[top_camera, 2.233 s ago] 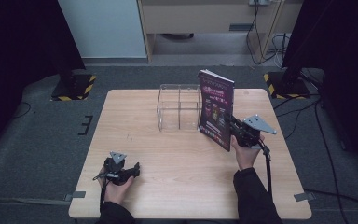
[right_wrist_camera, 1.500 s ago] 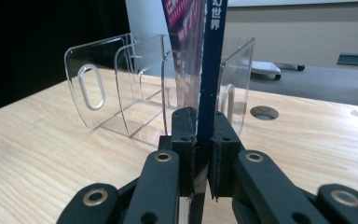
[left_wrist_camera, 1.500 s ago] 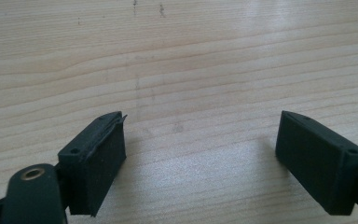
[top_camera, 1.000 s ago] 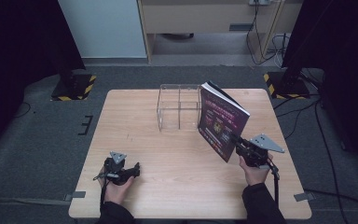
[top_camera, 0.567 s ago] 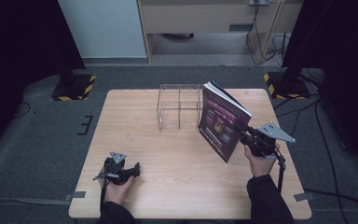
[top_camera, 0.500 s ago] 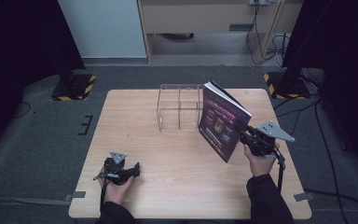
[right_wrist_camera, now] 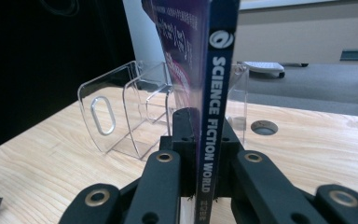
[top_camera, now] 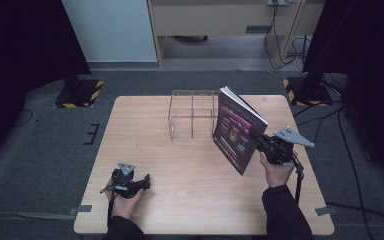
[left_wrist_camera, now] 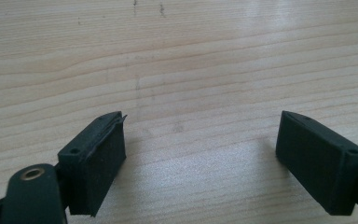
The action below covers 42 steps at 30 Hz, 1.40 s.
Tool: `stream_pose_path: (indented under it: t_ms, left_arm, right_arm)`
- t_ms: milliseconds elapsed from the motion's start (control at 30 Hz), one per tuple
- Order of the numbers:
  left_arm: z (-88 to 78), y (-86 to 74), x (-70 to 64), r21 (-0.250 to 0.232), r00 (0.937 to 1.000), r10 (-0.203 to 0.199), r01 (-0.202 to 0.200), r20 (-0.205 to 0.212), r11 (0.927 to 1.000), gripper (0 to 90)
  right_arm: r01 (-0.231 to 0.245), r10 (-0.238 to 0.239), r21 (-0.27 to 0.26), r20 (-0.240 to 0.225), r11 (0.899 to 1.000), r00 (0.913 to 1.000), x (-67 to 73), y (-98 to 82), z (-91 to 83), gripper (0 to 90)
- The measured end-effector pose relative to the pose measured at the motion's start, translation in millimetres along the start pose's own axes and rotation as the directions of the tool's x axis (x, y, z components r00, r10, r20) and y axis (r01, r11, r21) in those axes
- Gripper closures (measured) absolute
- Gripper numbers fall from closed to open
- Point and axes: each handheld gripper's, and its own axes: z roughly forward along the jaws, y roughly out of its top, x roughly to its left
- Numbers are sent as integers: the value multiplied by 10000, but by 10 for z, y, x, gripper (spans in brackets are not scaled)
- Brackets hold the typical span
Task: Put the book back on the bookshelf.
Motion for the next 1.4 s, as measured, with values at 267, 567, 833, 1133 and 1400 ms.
stream_pose_path:
  t_ms: [267, 567, 833, 1133, 1400]
  left_arm:
    - [0, 0, 0, 4, 10000, 3, -3, 1, 10000, 148]
    - [-1, 0, 1, 8, 10000, 5, -5, 0, 10000, 148]
    - [0, 1, 0, 6, 10000, 3, -3, 3, 10000, 148]
    - [1, 1, 0, -1, 10000, -5, 5, 10, 10000, 148]
    - [1, 1, 1, 0, 10000, 6, -6, 5, 10000, 148]
  right_arm:
    - [63, -71, -431, -172, 9991, 9998, 66, 112, -7, 840]
    - [47, -48, -667, -25, 9978, 10000, 54, 226, -29, 841]
    - [4, 7, -912, 125, 9958, 9999, 49, 341, 25, 841]
    - [-74, 150, -1597, 462, 9871, 9988, 25, 507, 200, 841]
    - [-309, 439, -1871, 656, 9819, 9969, -25, 467, 546, 841]
